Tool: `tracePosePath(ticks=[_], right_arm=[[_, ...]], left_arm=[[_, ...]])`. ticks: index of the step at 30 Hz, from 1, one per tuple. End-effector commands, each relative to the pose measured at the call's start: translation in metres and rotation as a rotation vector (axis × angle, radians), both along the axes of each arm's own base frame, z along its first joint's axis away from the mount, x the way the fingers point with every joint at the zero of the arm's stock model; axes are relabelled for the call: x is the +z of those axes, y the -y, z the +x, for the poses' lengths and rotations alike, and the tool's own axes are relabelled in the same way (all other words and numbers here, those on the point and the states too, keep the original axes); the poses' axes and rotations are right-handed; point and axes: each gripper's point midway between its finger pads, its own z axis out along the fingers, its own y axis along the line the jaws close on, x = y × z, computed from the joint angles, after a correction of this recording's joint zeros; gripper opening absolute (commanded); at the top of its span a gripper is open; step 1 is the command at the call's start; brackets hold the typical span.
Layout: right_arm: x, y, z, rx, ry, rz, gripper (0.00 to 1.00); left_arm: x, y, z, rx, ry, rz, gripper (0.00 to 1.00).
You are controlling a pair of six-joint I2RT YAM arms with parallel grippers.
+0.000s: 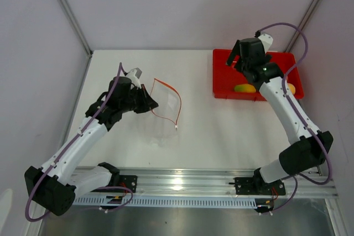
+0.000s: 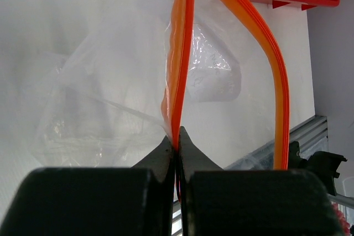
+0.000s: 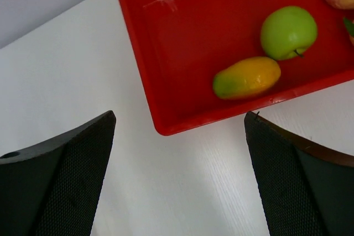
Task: Place the food in the zip-top bag and seal the zipper
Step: Pick up the fake fruit from the bin.
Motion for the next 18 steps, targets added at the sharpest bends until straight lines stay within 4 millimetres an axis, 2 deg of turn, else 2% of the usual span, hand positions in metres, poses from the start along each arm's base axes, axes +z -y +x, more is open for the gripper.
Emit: tracePosePath(ticks=[1, 2, 3, 6, 10, 12, 13, 14, 16, 17, 18], right_arm=[[0.008, 0.038, 0.020, -0.215, -0.005, 0.099, 0.99], [0.003, 0.048, 0.023, -0.262, -0.022, 0.120, 0.99], [-0.003, 0.068, 0.031, -0.360, -0.041, 0.170, 0.99], [-0.016, 0.091, 0.051, -0.452, -0.058, 0.224, 0.99], [-0.027, 0.103, 0.075, -0.535, -0.075, 0.258, 0.99], [-0.036, 0.111, 0.073, -0.602, -0.118, 0.237, 0.99], [-0.038, 0.115, 0.082, -0.635, -0.119, 0.233, 0.99], [-0.048, 0.118, 0.077, -0.680, -0.155, 0.232, 0.99], [-0.054, 0.116, 0.086, -0.686, -0.176, 0.270, 0.99], [-0.074, 0.116, 0.089, -0.710, -0.225, 0.283, 0.99], [-0.084, 0.111, 0.090, -0.712, -0.258, 0.313, 0.99]], left_arm=[[0.008, 0.003, -0.002, -0.035, 0.044, -0.007, 0.01], [0.007, 0.002, -0.002, -0.032, 0.040, -0.005, 0.01], [0.005, 0.001, -0.003, -0.025, 0.032, -0.001, 0.01], [0.000, -0.002, -0.003, 0.005, 0.015, -0.002, 0.00], [0.000, -0.002, -0.003, 0.014, 0.016, -0.009, 0.01], [0.001, -0.002, -0.003, 0.013, 0.012, -0.008, 0.01], [0.001, -0.002, -0.002, 0.014, 0.011, -0.007, 0.00], [-0.001, -0.002, -0.003, 0.016, 0.005, -0.004, 0.01], [-0.003, -0.003, -0.002, 0.019, 0.001, -0.001, 0.01], [-0.004, -0.003, -0.002, 0.019, 0.000, 0.000, 0.00], [-0.005, -0.003, -0.002, 0.021, -0.003, 0.001, 0.01]])
